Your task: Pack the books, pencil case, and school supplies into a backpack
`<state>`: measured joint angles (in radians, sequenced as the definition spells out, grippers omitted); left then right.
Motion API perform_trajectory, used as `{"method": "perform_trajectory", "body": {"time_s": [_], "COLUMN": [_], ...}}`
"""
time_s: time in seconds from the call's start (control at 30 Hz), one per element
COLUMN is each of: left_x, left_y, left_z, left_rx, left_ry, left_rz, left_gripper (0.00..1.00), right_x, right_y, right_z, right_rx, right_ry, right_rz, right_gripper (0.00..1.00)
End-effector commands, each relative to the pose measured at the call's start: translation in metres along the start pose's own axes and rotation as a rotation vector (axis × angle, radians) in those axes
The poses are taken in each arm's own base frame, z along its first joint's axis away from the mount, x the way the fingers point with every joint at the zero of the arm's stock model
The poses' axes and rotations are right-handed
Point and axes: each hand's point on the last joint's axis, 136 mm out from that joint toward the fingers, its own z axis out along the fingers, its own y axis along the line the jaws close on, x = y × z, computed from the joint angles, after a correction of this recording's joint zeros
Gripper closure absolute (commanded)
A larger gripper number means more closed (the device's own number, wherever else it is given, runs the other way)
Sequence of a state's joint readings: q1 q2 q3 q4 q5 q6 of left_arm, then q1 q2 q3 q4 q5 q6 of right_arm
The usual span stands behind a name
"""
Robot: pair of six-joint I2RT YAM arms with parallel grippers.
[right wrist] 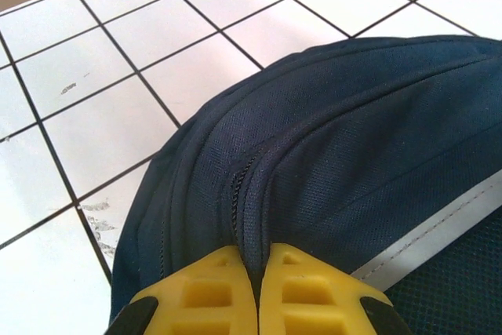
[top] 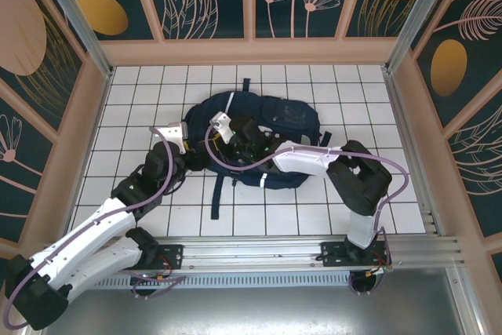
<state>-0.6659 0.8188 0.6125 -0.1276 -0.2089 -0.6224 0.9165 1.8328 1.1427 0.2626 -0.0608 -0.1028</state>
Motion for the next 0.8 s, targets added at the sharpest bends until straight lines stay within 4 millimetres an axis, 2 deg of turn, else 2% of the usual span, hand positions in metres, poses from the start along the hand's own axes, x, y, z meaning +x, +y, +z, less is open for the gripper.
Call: {"method": "perform_trajectory", "body": {"time_s": [0.0,0.23,0.37,0.47,0.5,0.53,0.6,0.67,0.77], "left_x": [-0.001,-0.002,-0.004,-0.007,-0.007,-0.01,-0.019,-0.037,-0.064], "left_y": [0.008,0.009,0.01,0.007,0.004,0.003,-0.005,-0.009,0.003], "left_z": [0.0,0.008,0.013,0.021,0.024,0.027,0.03,0.032,0.045], "left_rx": [-0.034,-0.041,-0.053,-0.054,-0.052,-0.057,-0.034,-0.038,-0.072], "left_ry": [-0.003,-0.008,-0.014,0.0,0.011,0.013,-0.002,-0.043,-0.101], "left_rz": [-0.002,-0.007,0.007,0.041,0.057,0.065,0.078,0.084,0.046], "left_gripper": [0.19,0.18,0.18,0.14,0.03,0.01,0.01,0.01,0.01], "right_x": [0.015,0.035,0.035,0.017,0.006,-0.005,-0.028,-0.054,-0.09], "right_y": [-0.001,0.018,0.018,0.019,0.02,0.021,0.018,0.01,-0.024], "right_z": [-0.013,-0.045,-0.054,-0.056,-0.06,-0.066,-0.082,-0.104,-0.152], "right_rx": [-0.033,-0.132,-0.137,-0.143,-0.147,-0.146,-0.14,-0.139,-0.121], "right_ry": [0.041,0.091,0.076,0.038,0.009,-0.021,-0.091,-0.181,-0.355], "right_rz": [-0.025,-0.091,-0.087,-0.075,-0.074,-0.073,-0.072,-0.033,0.072], "right_gripper": [1.0,1.0,1.0,0.57,0.21,0.01,0.01,0.01,0.01]}}
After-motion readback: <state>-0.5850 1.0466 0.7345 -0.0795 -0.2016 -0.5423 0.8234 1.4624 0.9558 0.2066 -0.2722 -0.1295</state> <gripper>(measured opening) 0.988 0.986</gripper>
